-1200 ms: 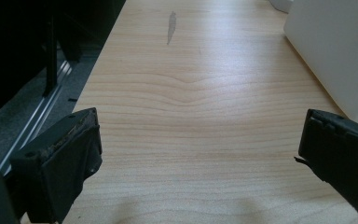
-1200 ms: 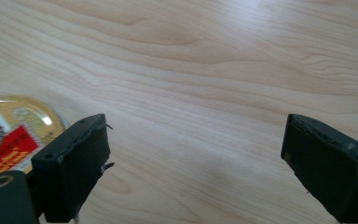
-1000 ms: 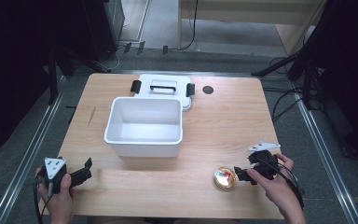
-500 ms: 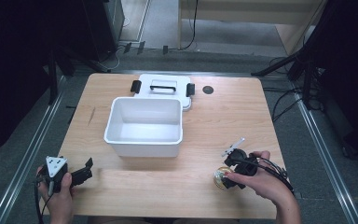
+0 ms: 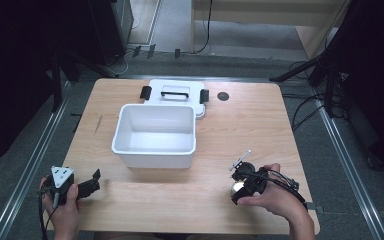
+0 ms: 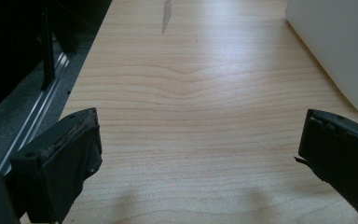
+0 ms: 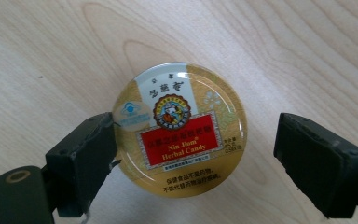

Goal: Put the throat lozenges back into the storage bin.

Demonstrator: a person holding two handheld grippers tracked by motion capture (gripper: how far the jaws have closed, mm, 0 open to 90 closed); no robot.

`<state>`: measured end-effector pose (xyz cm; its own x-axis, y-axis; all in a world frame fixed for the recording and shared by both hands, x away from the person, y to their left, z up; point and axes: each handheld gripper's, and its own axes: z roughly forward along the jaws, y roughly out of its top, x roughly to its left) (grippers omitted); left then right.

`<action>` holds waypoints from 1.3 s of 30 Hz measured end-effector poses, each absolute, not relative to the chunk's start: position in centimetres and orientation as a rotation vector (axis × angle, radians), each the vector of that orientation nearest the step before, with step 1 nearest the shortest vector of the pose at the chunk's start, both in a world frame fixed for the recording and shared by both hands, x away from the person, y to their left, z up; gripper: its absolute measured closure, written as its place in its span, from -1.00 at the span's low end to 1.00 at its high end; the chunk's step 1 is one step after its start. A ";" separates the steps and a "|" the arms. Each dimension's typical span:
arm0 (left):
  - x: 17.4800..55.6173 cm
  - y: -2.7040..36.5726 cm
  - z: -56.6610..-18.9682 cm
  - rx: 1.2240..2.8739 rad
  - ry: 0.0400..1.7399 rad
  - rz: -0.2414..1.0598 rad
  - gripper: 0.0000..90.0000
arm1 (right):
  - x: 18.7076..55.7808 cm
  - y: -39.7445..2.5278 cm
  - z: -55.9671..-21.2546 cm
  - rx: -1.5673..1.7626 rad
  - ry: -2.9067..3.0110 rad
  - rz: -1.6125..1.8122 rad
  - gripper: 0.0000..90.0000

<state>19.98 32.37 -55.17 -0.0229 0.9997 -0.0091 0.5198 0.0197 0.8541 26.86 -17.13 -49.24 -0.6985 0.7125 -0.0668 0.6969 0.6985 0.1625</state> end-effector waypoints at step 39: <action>19.9 32.6 -55.2 1.548 1.636 0.891 -1.00 | 28.4 -14.9 -48.5 1.121 2.770 0.065 -0.55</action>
<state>19.88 32.62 -55.17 -0.0362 0.9988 -0.0333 0.5140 0.0472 0.8565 28.44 -14.89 -48.50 -0.7087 0.6943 -0.1250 0.6877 0.7194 0.0974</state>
